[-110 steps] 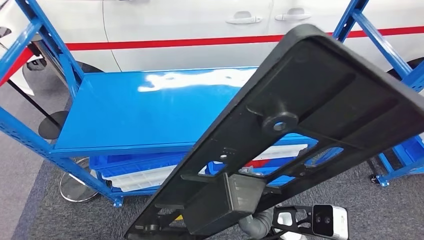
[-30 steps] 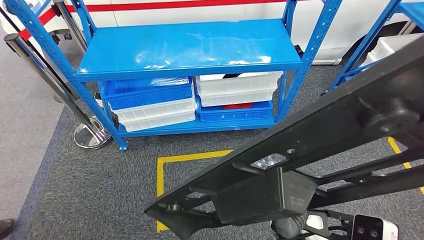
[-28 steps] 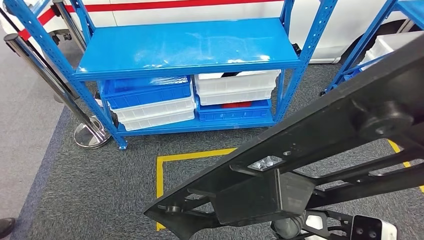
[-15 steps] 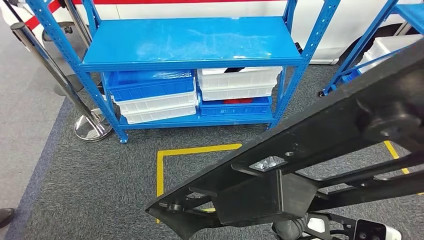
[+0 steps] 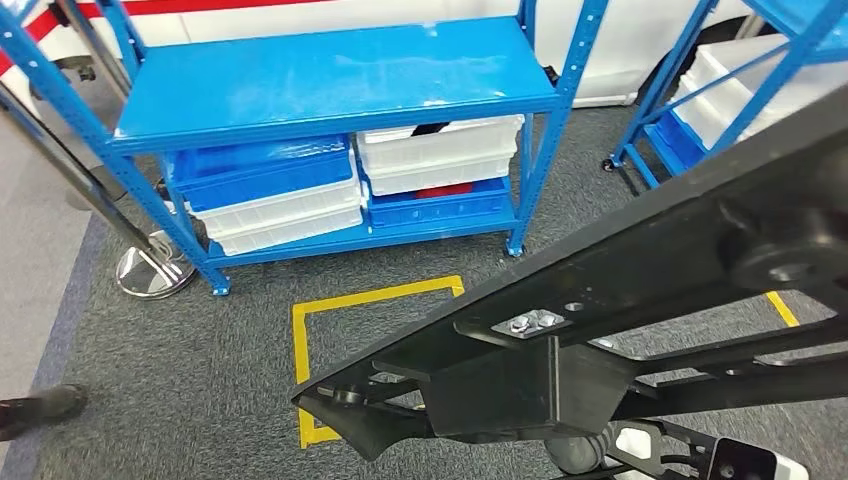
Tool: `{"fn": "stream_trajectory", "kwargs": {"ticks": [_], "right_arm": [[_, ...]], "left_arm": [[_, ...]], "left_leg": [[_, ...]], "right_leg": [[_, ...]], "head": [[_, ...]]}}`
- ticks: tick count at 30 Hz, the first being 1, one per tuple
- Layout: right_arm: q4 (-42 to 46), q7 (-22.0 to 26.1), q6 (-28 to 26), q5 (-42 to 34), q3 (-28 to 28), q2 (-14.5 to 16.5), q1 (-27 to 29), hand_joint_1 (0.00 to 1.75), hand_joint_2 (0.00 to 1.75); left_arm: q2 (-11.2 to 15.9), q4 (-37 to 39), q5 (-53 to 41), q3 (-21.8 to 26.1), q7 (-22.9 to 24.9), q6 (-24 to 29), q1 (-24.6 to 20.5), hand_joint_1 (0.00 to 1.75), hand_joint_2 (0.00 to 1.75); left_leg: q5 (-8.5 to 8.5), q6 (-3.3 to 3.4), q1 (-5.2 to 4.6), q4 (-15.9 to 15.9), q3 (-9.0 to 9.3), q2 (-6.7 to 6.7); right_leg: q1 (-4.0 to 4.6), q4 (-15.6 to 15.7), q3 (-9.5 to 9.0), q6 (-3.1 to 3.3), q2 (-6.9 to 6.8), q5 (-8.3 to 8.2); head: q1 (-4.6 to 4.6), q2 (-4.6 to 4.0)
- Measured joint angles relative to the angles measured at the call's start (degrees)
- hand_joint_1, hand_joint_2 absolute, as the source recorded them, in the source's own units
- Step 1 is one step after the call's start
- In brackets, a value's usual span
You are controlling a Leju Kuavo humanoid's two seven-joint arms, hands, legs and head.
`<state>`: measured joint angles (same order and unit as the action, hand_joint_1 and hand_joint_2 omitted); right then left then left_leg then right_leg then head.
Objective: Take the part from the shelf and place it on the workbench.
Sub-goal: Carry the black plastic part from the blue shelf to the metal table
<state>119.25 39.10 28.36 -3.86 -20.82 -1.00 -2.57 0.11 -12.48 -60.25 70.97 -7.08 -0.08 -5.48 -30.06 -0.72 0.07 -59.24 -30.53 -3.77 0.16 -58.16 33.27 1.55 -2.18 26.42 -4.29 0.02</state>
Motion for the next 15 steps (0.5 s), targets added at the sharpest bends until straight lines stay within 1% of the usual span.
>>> {"fn": "stream_trajectory", "kwargs": {"ticks": [1, 2, 3, 4, 5, 6, 7, 8, 9, 10, 11, 12, 13, 14, 15], "right_arm": [[0.2, -0.01, -1.11, 0.18, -0.41, -0.3, -0.31, 1.75, 1.75], [0.34, -0.01, -2.19, 0.3, -0.8, -0.62, -0.58, 1.75, 1.75], [0.46, -0.02, -3.31, 0.43, -1.12, -0.99, -0.74, 1.75, 1.75], [0.6, -0.02, -4.46, 0.52, -1.4, -1.41, -0.76, 1.75, 1.75], [0.77, -0.01, -5.51, 0.62, -1.61, -1.84, -0.73, 1.75, 1.75], [1.0, -0.01, -6.42, 0.75, -1.79, -2.26, -0.69, 1.75, 1.75], [1.25, 0.0, -7.09, 0.87, -1.93, -2.61, -0.68, 1.75, 1.75], [1.5, -0.01, -7.54, 1.0, -2.02, -2.89, -0.67, 1.75, 1.75], [1.74, -0.01, -7.78, 1.14, -2.1, -3.13, -0.69, 1.75, 1.75], [1.96, -0.01, -7.96, 1.27, -2.18, -3.35, -0.69, 1.75, 1.75], [2.13, -0.01, -8.11, 1.4, -2.28, -3.57, -0.66, 1.75, 1.75], [2.27, 0.0, -8.31, 1.51, -2.38, -3.81, -0.6, 1.75, 1.75], [2.39, 0.0, -8.61, 1.61, -2.47, -4.08, -0.52, 1.75, 1.75], [2.5, 0.0, -8.88, 1.68, -2.53, -4.39, -0.47, 1.75, 1.75], [2.62, 0.0, -9.11, 1.7, -2.57, -4.71, -0.48, 1.75, 1.75]], "left_arm": [[-0.02, 0.0, -0.23, -0.01, -0.08, -0.05, -0.01, 0.0, 0.0], [-0.03, 0.0, -0.46, -0.01, -0.19, -0.09, 0.03, 0.0, 0.0], [-0.03, 0.0, -0.64, -0.01, -0.37, -0.09, 0.09, 0.0, 0.0], [-0.02, 0.0, -0.8, -0.03, -0.56, -0.04, 0.12, 0.0, 0.0], [-0.02, 0.0, -0.91, -0.07, -0.78, 0.01, 0.12, 0.0, 0.0], [-0.01, 0.0, -0.98, -0.13, -0.99, 0.05, 0.1, 0.0, 0.0], [0.02, 0.0, -1.07, -0.19, -1.15, 0.08, 0.06, 0.0, 0.0], [0.04, 0.0, -1.13, -0.24, -1.28, 0.07, 0.03, 0.0, 0.0], [0.08, 0.0, -1.19, -0.26, -1.36, 0.06, 0.01, 0.0, 0.0], [0.09, 0.0, -1.28, -0.28, -1.41, 0.05, -0.01, 0.0, 0.0], [0.1, 0.0, -1.37, -0.29, -1.44, 0.04, -0.02, 0.0, 0.0], [0.11, 0.0, -1.47, -0.32, -1.49, 0.04, -0.04, 0.0, 0.0], [0.09, 0.01, -1.6, -0.36, -1.6, 0.05, -0.1, 0.0, 0.0], [0.07, 0.01, -1.73, -0.42, -1.75, 0.12, -0.21, 0.0, 0.0], [0.09, 0.01, -1.86, -0.49, -1.96, 0.26, -0.34, 0.0, 0.0]], "left_leg": [[-1.69, -0.19, 0.14, -2.53, -1.03, 1.2], [-3.59, -0.3, 0.23, -6.08, -2.48, 2.28], [-5.32, -0.39, 0.25, -10.05, -4.21, 2.81], [-6.26, -0.48, 0.28, -13.22, -5.64, 3.03], [-6.06, -0.53, 0.33, -14.53, -6.26, 3.13], [-4.78, -0.56, 0.42, -13.71, -5.94, 3.22], [-2.7, -0.57, 0.56, -10.91, -4.74, 3.52], [-0.67, -0.55, 0.76, -7.26, -3.16, 4.42], [0.81, -0.51, 0.94, -3.96, -1.8, 5.76], [1.45, -0.41, 1.06, -1.55, -0.82, 6.92], [1.46, -0.23, 1.09, -0.38, -0.42, 7.73], [1.33, -0.03, 1.02, -0.03, -0.38, 7.81], [1.33, 0.29, 1.03, 0.21, -0.39, 7.28], [1.57, 0.67, 1.14, 0.38, -0.44, 6.69], [1.8, 1.02, 1.25, 0.6, -0.44, 6.11]], "right_leg": [[-0.14, 0.12, 0.03, 0.29, 0.55, -0.16], [-0.15, 0.12, 0.11, 0.48, 1.14, -0.25], [-0.16, 0.08, 0.2, 0.59, 1.76, -0.3], [-0.16, 0.01, 0.24, 0.64, 2.43, -0.34], [-0.17, -0.1, 0.27, 0.64, 3.1, -0.35], [-0.19, -0.26, 0.27, 0.62, 3.78, -0.35], [-0.24, -0.46, 0.27, 0.54, 4.46, -0.3], [-0.29, -0.68, 0.31, 0.39, 5.12, -0.23], [-0.29, -1.02, 0.5, 0.14, 5.81, -0.18], [-0.34, -1.33, 0.88, -0.22, 6.5, -0.23], [-0.39, -1.51, 1.34, -0.65, 7.13, -0.4], [-0.43, -1.56, 1.76, -1.13, 7.76, -0.67], [-0.47, -1.48, 2.08, -1.59, 8.35, -0.97], [-0.51, -1.54, 2.29, -1.95, 8.48, -1.01], [-0.45, -1.99, 2.55, -2.28, 7.97, -0.69]], "head": [[0.0, 0.0], [0.0, 0.0], [0.0, 0.0], [0.01, 0.0], [0.01, 0.0], [0.01, 0.0], [0.01, 0.0], [0.01, 0.0], [0.01, 0.0], [0.0, 0.0], [0.01, 0.0], [0.01, 0.0], [0.01, 0.0], [0.01, 0.0], [0.01, 0.0]]}}
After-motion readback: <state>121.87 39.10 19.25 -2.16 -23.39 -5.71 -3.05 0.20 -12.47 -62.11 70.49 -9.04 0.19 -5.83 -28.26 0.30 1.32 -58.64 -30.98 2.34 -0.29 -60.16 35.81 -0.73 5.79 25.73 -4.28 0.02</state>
